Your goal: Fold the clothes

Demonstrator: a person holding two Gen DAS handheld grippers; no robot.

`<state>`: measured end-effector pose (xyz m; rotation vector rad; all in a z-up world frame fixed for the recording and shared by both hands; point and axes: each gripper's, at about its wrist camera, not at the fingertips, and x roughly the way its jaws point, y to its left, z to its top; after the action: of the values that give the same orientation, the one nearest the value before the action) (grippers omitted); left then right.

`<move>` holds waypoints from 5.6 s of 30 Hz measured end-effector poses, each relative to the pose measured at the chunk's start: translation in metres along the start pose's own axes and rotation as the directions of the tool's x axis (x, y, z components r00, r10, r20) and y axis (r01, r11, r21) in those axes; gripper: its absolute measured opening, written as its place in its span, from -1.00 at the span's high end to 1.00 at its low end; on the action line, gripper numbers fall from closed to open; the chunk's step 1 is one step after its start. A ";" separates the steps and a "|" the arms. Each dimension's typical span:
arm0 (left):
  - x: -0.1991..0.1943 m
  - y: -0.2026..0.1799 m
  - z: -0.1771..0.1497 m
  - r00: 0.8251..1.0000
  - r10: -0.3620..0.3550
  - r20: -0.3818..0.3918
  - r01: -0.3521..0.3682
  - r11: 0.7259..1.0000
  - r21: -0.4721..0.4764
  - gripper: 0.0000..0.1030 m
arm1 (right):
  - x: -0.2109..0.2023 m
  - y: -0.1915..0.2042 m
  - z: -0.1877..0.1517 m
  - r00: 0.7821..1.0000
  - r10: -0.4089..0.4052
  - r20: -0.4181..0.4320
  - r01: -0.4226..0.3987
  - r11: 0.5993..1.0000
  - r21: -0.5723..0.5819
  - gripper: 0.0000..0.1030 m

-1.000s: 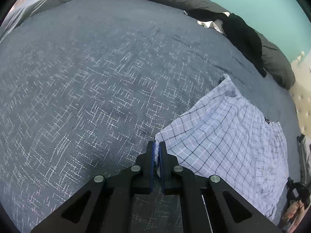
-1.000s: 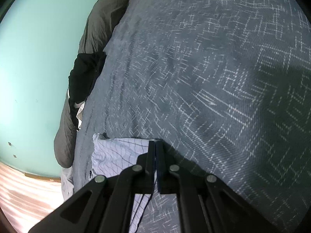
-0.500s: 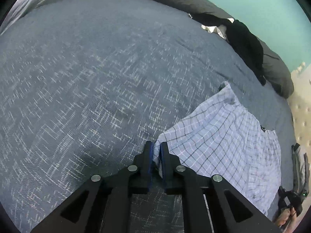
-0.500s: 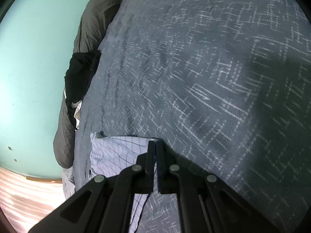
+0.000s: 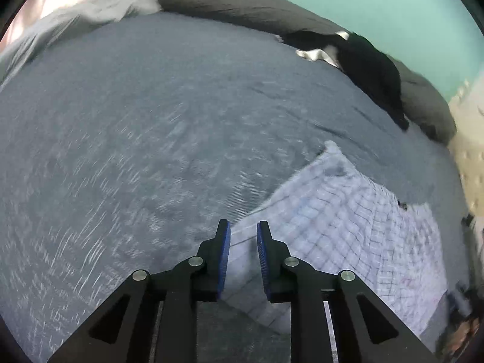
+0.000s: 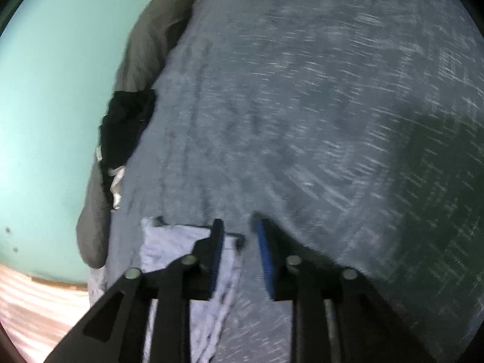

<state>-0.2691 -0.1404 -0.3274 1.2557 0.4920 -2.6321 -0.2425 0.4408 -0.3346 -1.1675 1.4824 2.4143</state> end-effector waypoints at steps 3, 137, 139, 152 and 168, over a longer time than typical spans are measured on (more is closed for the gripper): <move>0.005 -0.017 0.000 1.000 -0.015 -0.003 0.015 1.000 0.024 0.62 | 0.001 0.017 0.000 1.000 0.022 -0.016 -0.023 0.997 -0.070 0.44; 0.023 -0.062 -0.004 0.992 -0.104 -0.066 0.109 0.991 0.072 0.49 | 0.232 0.223 0.005 0.916 -0.232 -0.329 -0.098 0.665 -0.740 0.84; 0.023 -0.062 -0.004 0.992 -0.104 -0.065 0.109 0.992 0.071 0.49 | 0.227 0.218 0.016 0.926 -0.204 -0.317 -0.092 0.692 -0.716 0.81; 0.021 -0.064 -0.004 0.992 -0.111 -0.063 0.115 0.991 0.072 0.49 | 0.146 0.157 0.045 0.943 -0.133 -0.305 -0.095 0.771 -0.630 0.53; 0.022 -0.064 -0.005 0.991 -0.110 -0.070 0.116 0.991 0.074 0.49 | 0.118 0.111 -0.003 0.940 -0.232 -0.250 -0.029 0.675 -0.737 0.81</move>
<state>-0.2987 -0.0800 -0.3338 1.3802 0.4887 -2.7354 -0.3719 0.3432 -0.3298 -1.7943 0.3696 2.9194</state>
